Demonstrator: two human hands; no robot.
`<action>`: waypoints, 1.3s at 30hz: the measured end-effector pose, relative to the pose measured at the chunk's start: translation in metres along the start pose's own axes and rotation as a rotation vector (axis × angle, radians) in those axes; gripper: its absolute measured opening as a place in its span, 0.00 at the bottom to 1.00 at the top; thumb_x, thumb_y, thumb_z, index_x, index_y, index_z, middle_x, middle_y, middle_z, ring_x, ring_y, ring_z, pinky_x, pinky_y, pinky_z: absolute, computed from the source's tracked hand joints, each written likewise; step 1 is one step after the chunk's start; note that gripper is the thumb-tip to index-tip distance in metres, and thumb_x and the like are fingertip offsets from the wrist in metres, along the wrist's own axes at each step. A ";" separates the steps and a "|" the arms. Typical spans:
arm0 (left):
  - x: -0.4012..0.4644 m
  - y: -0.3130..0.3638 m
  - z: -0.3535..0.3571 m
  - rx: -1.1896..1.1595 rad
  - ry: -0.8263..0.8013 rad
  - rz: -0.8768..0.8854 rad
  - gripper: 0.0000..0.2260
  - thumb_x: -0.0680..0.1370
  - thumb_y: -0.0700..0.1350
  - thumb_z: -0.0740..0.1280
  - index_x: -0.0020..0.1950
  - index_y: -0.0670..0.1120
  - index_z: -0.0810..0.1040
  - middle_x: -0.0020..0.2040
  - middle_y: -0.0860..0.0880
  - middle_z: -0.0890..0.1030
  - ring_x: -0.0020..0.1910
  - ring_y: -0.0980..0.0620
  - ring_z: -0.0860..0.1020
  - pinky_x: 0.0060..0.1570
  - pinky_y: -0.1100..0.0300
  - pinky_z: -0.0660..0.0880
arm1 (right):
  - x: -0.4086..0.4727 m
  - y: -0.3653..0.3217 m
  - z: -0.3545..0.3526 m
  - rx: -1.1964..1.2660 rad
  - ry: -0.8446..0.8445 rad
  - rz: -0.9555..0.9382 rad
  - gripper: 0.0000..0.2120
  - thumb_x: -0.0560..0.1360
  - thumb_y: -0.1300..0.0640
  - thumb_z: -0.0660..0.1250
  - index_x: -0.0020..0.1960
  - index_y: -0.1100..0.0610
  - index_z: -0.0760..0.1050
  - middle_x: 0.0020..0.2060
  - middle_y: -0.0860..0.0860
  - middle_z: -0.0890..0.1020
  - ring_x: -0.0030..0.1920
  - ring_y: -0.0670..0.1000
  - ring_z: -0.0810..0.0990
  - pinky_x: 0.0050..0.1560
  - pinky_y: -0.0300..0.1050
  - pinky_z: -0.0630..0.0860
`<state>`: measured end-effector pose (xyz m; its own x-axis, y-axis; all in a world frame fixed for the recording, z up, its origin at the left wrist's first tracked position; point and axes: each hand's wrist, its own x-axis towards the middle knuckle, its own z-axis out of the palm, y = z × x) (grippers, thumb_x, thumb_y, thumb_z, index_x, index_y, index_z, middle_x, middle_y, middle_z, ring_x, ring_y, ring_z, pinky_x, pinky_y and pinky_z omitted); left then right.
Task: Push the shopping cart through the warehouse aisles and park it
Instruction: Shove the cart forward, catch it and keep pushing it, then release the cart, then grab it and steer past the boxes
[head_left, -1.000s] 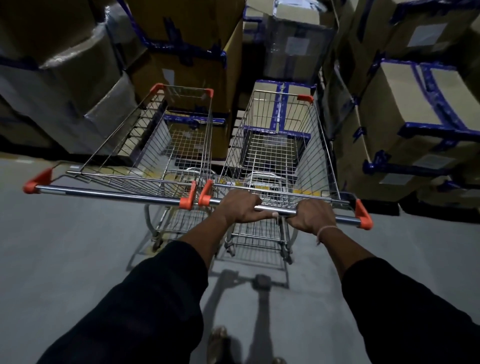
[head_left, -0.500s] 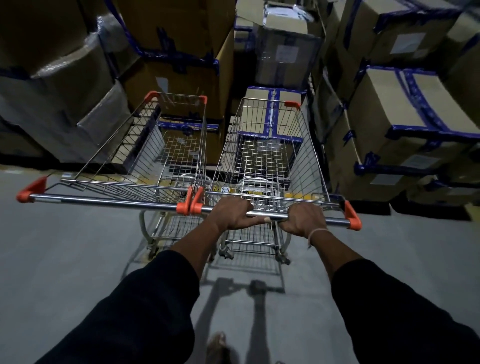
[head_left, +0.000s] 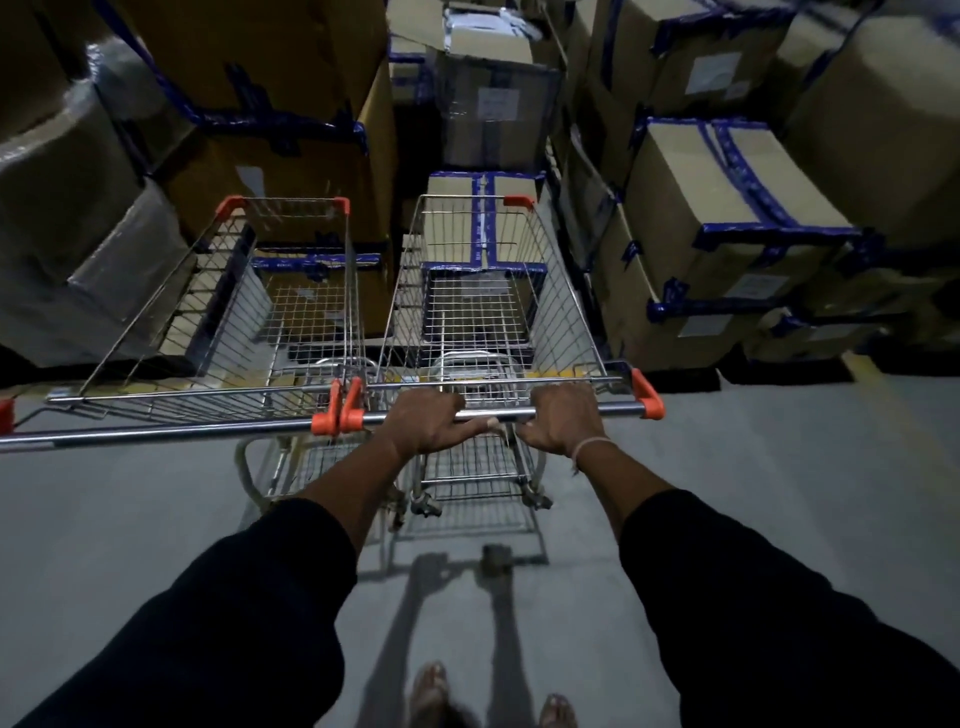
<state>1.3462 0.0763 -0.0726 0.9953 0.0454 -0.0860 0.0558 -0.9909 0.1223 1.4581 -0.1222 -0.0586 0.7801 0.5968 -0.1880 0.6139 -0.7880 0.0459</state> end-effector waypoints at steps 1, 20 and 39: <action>0.000 0.001 -0.002 0.004 -0.005 0.002 0.38 0.72 0.81 0.42 0.40 0.51 0.75 0.31 0.51 0.75 0.31 0.50 0.75 0.39 0.55 0.76 | -0.004 0.000 -0.001 0.024 0.000 0.003 0.28 0.68 0.32 0.65 0.57 0.52 0.80 0.54 0.54 0.84 0.59 0.59 0.80 0.67 0.55 0.69; 0.055 0.190 0.023 -0.003 0.169 0.511 0.33 0.84 0.62 0.56 0.76 0.36 0.70 0.76 0.32 0.68 0.77 0.33 0.64 0.75 0.38 0.63 | -0.156 0.162 0.018 0.313 0.052 0.269 0.46 0.71 0.40 0.72 0.82 0.52 0.57 0.82 0.55 0.56 0.81 0.57 0.53 0.80 0.58 0.44; 0.075 0.673 0.078 -0.067 -0.108 1.018 0.39 0.83 0.68 0.43 0.80 0.41 0.66 0.81 0.36 0.61 0.79 0.34 0.61 0.75 0.40 0.62 | -0.566 0.497 0.119 0.457 0.104 1.062 0.47 0.73 0.36 0.70 0.83 0.51 0.54 0.82 0.55 0.55 0.82 0.58 0.51 0.80 0.62 0.41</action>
<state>1.4521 -0.5974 -0.0738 0.5607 -0.8280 0.0015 -0.8037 -0.5438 0.2417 1.3074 -0.8695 -0.0458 0.8958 -0.4044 -0.1845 -0.4394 -0.8682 -0.2305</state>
